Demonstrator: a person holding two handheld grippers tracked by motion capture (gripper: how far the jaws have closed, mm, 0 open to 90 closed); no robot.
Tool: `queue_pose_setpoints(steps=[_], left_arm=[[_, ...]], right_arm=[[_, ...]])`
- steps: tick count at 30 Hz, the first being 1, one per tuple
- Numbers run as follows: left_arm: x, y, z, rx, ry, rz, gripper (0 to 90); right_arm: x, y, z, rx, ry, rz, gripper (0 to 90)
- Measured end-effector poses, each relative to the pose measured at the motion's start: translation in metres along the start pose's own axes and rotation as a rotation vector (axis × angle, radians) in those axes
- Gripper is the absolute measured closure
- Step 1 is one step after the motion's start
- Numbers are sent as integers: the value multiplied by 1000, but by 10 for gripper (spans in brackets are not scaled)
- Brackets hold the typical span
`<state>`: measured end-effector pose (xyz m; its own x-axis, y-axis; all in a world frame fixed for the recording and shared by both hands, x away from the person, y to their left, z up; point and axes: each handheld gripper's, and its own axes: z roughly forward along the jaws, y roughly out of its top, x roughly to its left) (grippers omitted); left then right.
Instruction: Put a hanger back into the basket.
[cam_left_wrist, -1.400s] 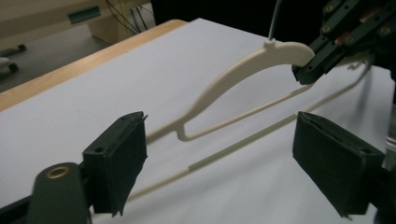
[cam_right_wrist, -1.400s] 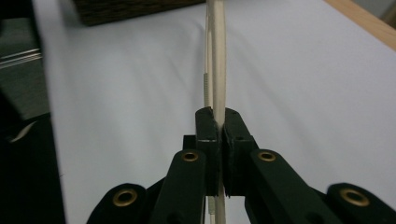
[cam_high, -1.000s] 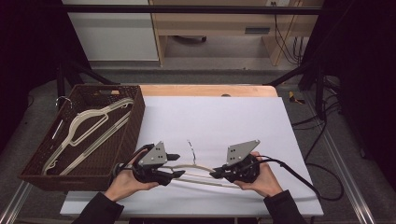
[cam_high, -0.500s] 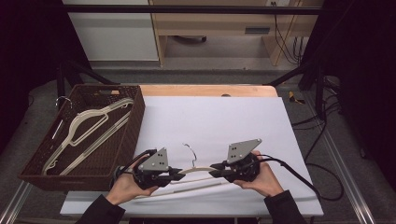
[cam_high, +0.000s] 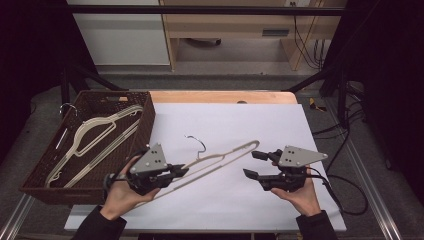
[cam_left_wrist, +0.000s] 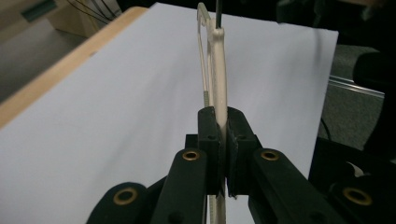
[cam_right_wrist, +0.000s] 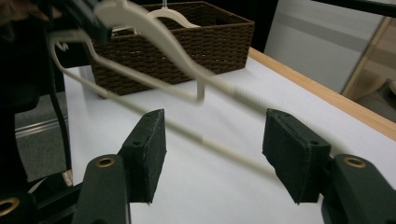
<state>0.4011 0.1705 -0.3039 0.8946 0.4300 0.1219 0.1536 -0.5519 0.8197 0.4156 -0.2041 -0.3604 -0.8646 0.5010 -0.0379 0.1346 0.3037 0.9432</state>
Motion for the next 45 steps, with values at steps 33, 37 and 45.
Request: queue_pose_setpoints(steps=[33, 37, 45], left_arm=[[169, -73, -125, -29, 329, -304, 864], [180, -87, -130, -30, 342, -336, 864], [191, -110, -141, -25, 353, -357, 863]], right_arm=[[-15, -40, -11, 29, -172, 140, 106], [-15, -40, -11, 26, -170, 138, 104], [-16, -41, -11, 27, -169, 138, 99]])
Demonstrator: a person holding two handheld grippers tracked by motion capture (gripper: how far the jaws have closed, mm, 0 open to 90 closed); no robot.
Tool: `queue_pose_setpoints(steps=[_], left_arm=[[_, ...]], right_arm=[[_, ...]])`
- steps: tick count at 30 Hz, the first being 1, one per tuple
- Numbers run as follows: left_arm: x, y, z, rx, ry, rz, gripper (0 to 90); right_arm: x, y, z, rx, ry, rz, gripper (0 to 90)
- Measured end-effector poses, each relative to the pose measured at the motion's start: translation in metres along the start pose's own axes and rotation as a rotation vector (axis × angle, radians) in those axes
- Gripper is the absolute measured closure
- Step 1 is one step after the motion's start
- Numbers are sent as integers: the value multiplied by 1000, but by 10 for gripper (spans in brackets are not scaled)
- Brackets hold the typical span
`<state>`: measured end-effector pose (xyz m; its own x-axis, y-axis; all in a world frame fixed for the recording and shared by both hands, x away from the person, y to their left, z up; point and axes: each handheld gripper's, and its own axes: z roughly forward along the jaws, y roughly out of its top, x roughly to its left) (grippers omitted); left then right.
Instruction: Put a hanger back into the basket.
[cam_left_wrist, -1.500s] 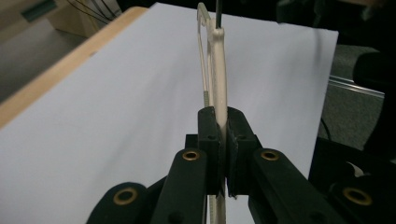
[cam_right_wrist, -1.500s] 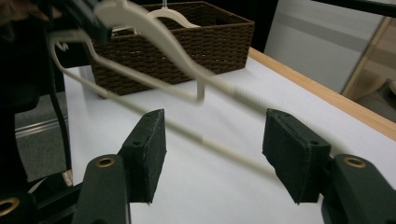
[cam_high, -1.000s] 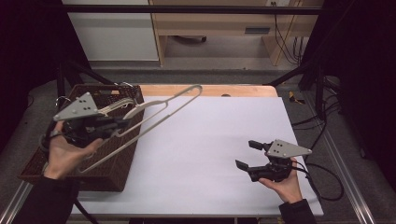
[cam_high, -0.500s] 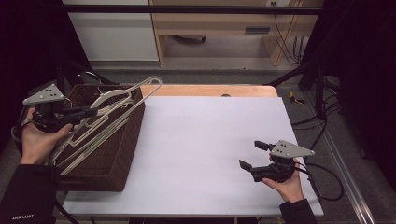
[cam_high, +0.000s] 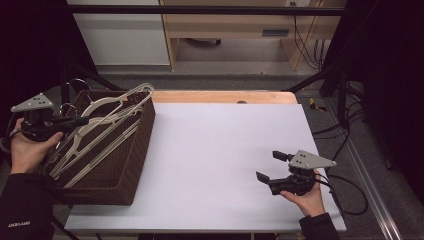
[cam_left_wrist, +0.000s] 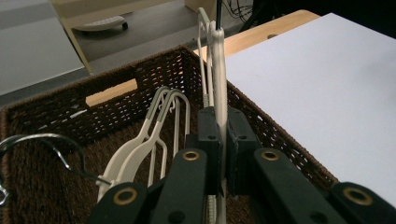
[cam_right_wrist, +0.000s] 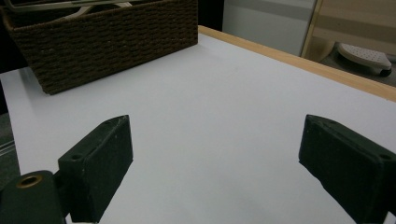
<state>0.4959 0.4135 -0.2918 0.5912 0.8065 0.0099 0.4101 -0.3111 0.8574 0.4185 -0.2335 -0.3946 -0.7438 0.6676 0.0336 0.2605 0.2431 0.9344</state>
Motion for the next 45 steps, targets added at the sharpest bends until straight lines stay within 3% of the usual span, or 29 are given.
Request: queue_pose_setpoints(steps=[6, 8, 16, 20, 23, 24, 25, 28, 32, 36, 39, 41, 45], left_arm=[[12, -14, -6, 17, 19, -43, 864], [14, -19, -5, 17, 7, -52, 863], [11, -40, 26, 106, -17, -98, 860], [10, -49, 41, 168, 64, -156, 832], [13, -51, 42, 197, 193, -230, 764], [14, -50, 38, 206, 250, -234, 728], [15, -50, 34, 195, 274, -266, 683], [10, -49, 21, 109, 296, -292, 612], [-10, -50, 5, -12, 227, -262, 510], [-42, -52, -2, -135, 144, -211, 383], [-63, -52, -4, -180, 99, -165, 267], [-79, -53, -3, -218, 58, -160, 215], [-113, -55, 7, -232, 13, -124, 101]], right_arm=[[0, 0, 1, 2, 3, 2, 98], [0, 0, 1, 5, 2, 2, 97], [0, 0, 0, 6, 4, 4, 95], [0, 0, 0, 5, 1, 6, 93], [0, 0, 0, 7, 2, 5, 90], [0, 0, 0, 7, 1, 5, 89], [0, -1, 1, 8, 1, 6, 88], [0, -1, 0, 7, -2, 9, 87], [-1, -1, -1, 3, -5, 10, 83], [-1, -2, -3, -7, -20, 19, 72], [-2, -3, -5, -19, -31, 25, 68], [-3, -3, -7, -28, -39, 34, 66], [-3, -4, -9, -38, -45, 41, 61]])
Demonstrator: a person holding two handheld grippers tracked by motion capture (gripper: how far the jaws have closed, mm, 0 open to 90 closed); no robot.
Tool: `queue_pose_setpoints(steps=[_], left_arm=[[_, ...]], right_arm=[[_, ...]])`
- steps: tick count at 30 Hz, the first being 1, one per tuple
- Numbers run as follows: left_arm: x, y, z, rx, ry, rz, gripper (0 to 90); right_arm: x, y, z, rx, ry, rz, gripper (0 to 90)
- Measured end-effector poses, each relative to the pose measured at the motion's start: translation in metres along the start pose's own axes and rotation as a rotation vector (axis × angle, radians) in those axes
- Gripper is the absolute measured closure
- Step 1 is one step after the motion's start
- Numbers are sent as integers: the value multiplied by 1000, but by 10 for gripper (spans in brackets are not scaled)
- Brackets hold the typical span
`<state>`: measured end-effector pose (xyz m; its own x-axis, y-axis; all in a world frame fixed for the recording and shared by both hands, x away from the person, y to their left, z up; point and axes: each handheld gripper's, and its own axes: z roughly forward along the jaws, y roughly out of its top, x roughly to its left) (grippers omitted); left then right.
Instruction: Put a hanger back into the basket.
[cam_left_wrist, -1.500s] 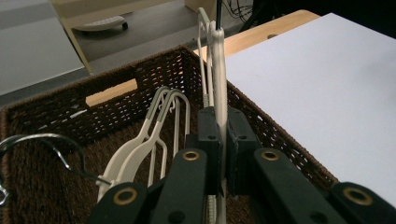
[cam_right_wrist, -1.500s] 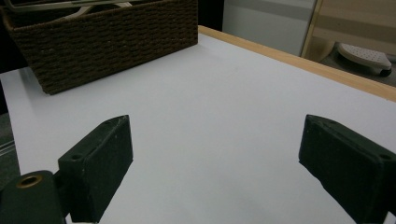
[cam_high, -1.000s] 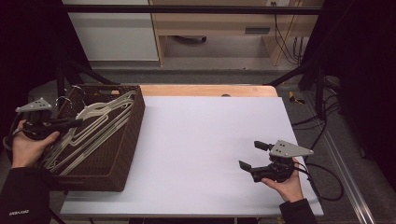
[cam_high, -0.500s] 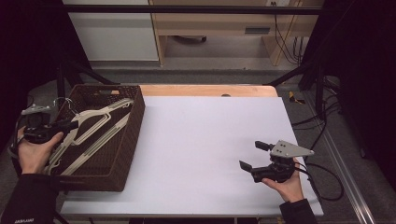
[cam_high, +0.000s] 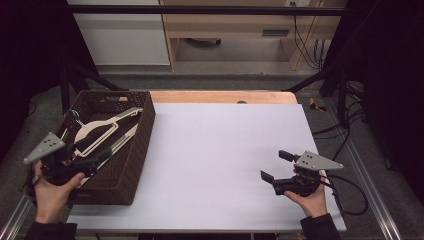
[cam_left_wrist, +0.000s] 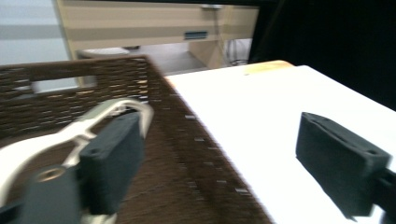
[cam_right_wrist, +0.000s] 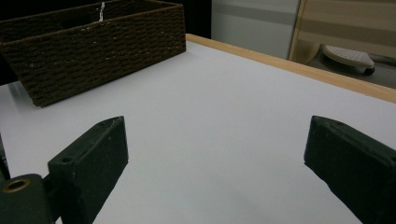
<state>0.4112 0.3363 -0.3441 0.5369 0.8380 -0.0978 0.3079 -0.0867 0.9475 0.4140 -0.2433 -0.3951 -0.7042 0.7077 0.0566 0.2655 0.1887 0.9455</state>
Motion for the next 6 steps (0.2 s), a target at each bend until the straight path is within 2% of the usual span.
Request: queue_pose_setpoints(steps=[3, 6], left_arm=[[-20, -9, 10, 5, -37, 10, 63], [-33, -18, 22, 14, -64, 24, 48]], right_arm=[[-1, -1, -2, -1, -9, 6, 52], [-1, -1, -2, -5, -14, 11, 48]])
